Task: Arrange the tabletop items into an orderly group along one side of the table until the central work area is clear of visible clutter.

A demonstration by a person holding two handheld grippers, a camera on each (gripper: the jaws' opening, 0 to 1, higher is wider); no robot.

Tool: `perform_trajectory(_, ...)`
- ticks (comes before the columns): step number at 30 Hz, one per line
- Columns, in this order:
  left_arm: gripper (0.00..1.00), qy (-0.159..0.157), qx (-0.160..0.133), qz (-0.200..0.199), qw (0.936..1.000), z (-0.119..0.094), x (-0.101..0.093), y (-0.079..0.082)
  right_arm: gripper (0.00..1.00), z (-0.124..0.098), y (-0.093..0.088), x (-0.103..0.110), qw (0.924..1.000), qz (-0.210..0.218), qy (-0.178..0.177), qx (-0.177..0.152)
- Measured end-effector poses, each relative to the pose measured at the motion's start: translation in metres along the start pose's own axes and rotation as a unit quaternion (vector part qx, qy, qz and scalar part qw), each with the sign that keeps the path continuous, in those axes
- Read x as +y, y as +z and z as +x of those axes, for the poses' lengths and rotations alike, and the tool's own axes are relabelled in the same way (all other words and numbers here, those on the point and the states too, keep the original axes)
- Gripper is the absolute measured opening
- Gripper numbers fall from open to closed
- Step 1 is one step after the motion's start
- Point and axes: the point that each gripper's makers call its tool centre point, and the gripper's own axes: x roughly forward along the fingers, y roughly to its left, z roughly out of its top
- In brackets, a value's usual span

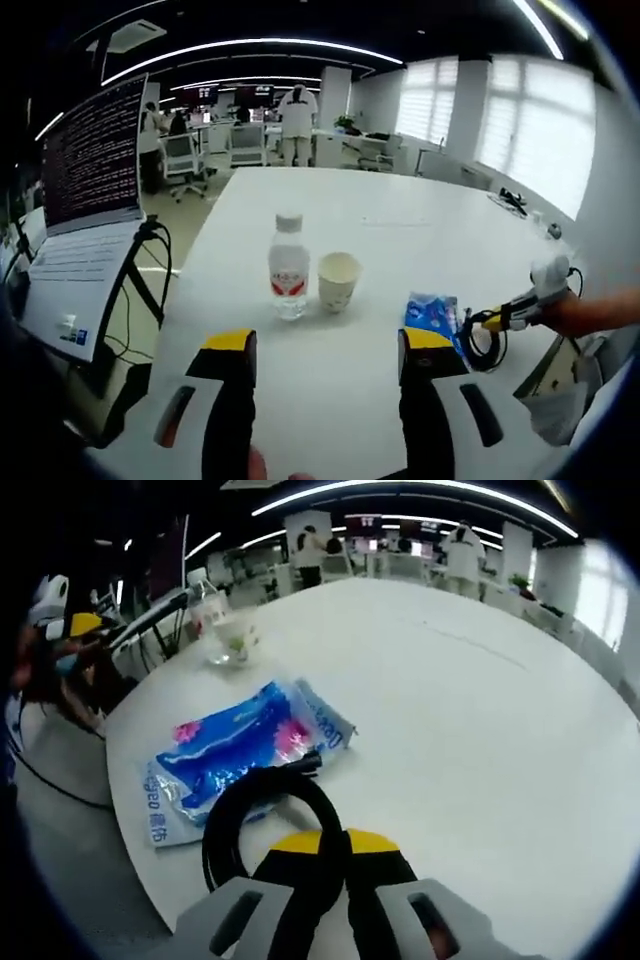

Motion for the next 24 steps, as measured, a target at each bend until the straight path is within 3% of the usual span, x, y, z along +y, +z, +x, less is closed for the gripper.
perform_trajectory(7, 0.57, -0.003, -0.004, -0.003, 1.0000, 0.001, 0.000, 0.002, 0.03, -0.012, 0.008, 0.004, 0.9999, 0.004, 0.001, -0.015)
perform_trajectory(11, 0.57, -0.006, -0.006, -0.001, 1.0000, 0.001, -0.006, 0.005, 0.03, -0.023, 0.016, 0.001, 0.9989, 0.032, -0.007, -0.033)
perform_trajectory(24, 0.58, -0.016, -0.007, 0.005, 0.9998, 0.001, -0.008, 0.005, 0.02, -0.044, 0.017, -0.008, 0.9907, 0.114, -0.025, -0.070)
